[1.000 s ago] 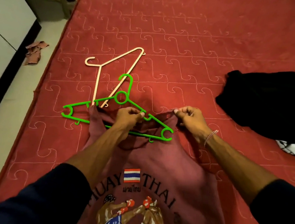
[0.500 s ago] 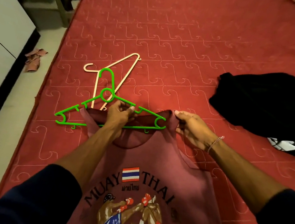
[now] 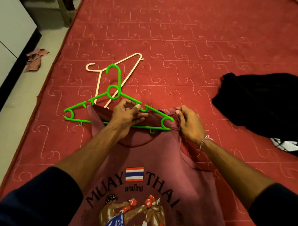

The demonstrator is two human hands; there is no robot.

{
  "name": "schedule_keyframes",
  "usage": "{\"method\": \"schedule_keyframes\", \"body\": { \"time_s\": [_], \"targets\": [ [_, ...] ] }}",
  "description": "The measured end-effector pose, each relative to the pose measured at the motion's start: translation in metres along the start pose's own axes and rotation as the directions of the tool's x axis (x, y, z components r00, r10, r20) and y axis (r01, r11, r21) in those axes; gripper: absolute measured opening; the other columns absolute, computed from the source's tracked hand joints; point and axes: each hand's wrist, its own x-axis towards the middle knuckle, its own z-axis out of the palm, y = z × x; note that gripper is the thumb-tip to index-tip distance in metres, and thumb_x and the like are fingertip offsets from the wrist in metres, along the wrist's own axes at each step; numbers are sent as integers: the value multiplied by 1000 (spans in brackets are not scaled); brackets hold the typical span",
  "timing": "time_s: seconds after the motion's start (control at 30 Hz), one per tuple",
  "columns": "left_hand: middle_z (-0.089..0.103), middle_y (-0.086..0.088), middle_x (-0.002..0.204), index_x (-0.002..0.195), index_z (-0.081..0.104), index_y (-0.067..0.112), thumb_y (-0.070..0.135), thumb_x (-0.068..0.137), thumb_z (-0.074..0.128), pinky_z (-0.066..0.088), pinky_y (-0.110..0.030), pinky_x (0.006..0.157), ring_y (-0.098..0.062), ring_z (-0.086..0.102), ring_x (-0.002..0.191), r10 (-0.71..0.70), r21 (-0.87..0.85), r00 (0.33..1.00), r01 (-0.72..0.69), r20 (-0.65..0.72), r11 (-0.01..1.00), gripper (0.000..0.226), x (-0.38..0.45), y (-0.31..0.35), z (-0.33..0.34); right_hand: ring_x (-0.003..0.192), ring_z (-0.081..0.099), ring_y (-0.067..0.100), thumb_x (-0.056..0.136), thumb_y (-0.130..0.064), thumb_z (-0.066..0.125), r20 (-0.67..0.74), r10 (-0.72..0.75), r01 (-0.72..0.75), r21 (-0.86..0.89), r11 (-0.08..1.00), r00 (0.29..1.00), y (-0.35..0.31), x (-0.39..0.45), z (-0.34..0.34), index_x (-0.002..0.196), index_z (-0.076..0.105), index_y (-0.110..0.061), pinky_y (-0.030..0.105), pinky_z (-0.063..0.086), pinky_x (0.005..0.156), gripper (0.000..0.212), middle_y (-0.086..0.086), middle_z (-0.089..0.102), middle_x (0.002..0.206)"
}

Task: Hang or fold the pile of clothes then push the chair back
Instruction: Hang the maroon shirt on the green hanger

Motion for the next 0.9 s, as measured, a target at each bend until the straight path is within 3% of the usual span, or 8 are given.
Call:
{"method": "schedule_keyframes", "body": {
  "time_s": [0.17, 0.27, 0.37, 0.5, 0.67, 0.77, 0.9],
  "targets": [
    [69, 1, 68, 90, 49, 14, 5, 100, 53, 60, -30, 64, -18, 73, 65, -55, -30, 996, 57, 71, 998, 14, -1, 5, -1, 67, 55, 25, 105, -19, 46, -64, -19, 17, -26, 1000, 998, 1, 3, 7, 96, 58, -10, 31, 33, 63, 18, 6, 67, 78],
    [71, -2, 74, 89, 49, 14, 5, 100, 53, 60, -33, 65, -20, 73, 67, -71, -14, 992, 72, 100, 997, 15, -1, 6, -4, 77, 61, 29, 105, -22, 46, -117, 47, -52, -42, 998, 992, 2, 7, 9, 97, 61, -12, 35, 43, 68, 19, 9, 71, 87],
    [72, -4, 77, 90, 49, 14, 4, 100, 54, 59, -40, 73, -23, 74, 71, -57, -28, 995, 60, 87, 998, 14, 2, 3, -7, 79, 60, 24, 103, -18, 49, -159, 128, -123, 40, 992, 979, -1, 11, 7, 98, 65, -11, 32, 43, 72, 18, 6, 70, 87],
    [69, -5, 80, 91, 49, 14, 3, 100, 54, 58, -36, 71, -21, 74, 72, -18, -58, 1000, 18, 9, 998, 15, 5, -1, -5, 73, 54, 13, 102, -21, 54, -74, 200, -177, 240, 954, 977, -6, 1, 13, 94, 67, -12, 27, 43, 67, 17, 0, 65, 82],
    [68, -10, 84, 91, 53, 10, -1, 95, 60, 61, -31, 71, -22, 72, 73, 48, -65, 997, -53, -66, 997, 14, 9, -8, -1, 76, 57, 13, 100, -21, 59, -117, 304, -202, 521, 830, 946, -13, -4, 14, 89, 72, -18, 40, 51, 75, 17, 1, 67, 81],
    [70, -13, 86, 91, 56, 9, -2, 92, 64, 61, -33, 72, -21, 72, 74, 52, -47, 997, -55, -60, 997, 14, 11, -12, -1, 84, 62, 16, 101, -17, 59, -21, 367, -260, 669, 697, 930, -27, -3, 8, 99, 73, -10, 40, 55, 85, 16, 9, 72, 93],
    [76, -5, 82, 92, 59, 11, 0, 89, 68, 58, -36, 79, -19, 72, 78, 18, -14, 1000, -18, -25, 1000, 15, 11, -17, 0, 84, 66, 17, 102, -16, 58, 101, 385, -323, 752, 574, 918, -46, 3, 16, 111, 72, -7, 36, 56, 86, 19, 19, 73, 108]
  ]
}}
